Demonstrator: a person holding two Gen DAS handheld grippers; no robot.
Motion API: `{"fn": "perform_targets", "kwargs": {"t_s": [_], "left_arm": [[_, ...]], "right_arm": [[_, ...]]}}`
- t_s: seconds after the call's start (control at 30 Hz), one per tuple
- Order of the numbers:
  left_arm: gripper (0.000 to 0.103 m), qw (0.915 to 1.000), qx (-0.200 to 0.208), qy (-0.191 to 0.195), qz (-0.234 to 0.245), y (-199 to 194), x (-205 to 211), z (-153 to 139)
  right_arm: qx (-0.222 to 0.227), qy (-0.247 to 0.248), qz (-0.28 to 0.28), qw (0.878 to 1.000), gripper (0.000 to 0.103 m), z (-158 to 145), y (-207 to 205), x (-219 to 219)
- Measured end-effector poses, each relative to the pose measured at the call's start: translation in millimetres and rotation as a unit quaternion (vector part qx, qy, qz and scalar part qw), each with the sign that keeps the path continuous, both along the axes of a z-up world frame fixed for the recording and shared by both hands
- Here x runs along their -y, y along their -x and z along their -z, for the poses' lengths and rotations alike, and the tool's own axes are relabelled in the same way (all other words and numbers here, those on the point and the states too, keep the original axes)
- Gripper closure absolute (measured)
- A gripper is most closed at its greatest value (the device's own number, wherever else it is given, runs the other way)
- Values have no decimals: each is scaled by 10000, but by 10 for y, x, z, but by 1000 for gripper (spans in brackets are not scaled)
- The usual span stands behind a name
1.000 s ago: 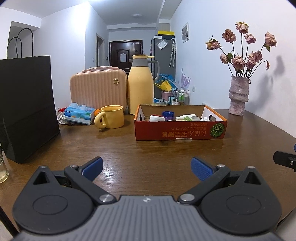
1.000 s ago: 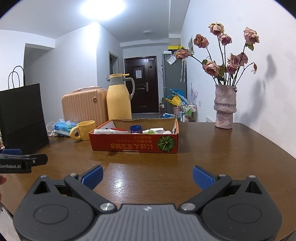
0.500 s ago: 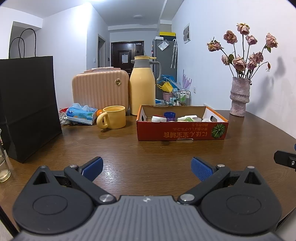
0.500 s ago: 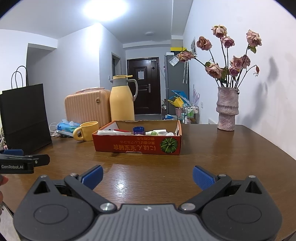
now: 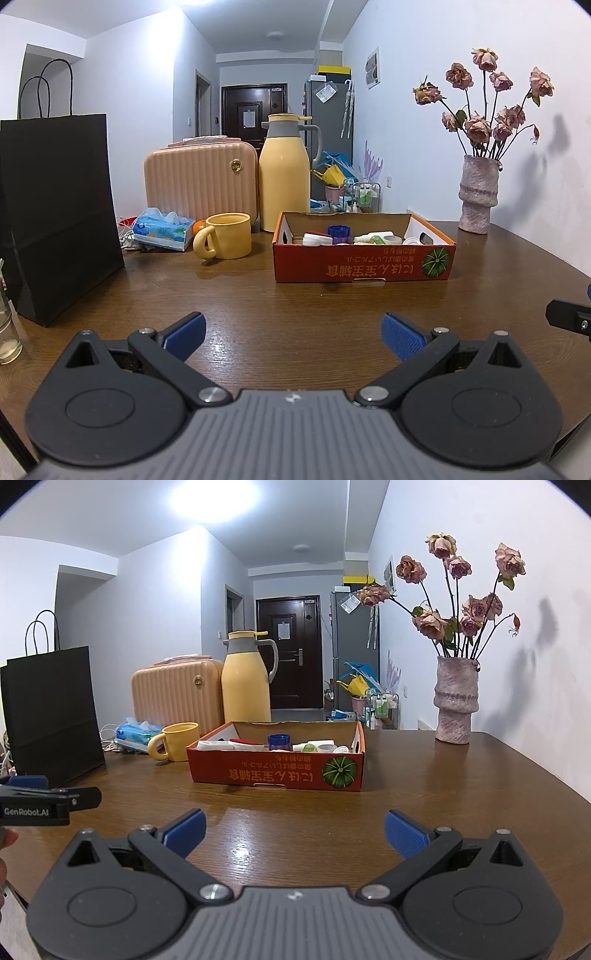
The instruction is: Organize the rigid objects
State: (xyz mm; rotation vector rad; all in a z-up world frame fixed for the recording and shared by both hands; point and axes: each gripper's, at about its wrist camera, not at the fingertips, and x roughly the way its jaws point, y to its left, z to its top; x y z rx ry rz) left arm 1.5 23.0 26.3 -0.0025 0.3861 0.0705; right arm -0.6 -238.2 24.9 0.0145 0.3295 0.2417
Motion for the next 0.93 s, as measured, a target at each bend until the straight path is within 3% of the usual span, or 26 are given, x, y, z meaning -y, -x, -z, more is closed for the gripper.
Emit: {"fn": "perform_targets", "kwargs": {"t_s": [0.93], "left_arm": [[0, 10000, 82, 12, 4, 46, -19, -1]], "right_arm": [[-1, 15, -11, 10000, 0, -7, -3, -4]]}}
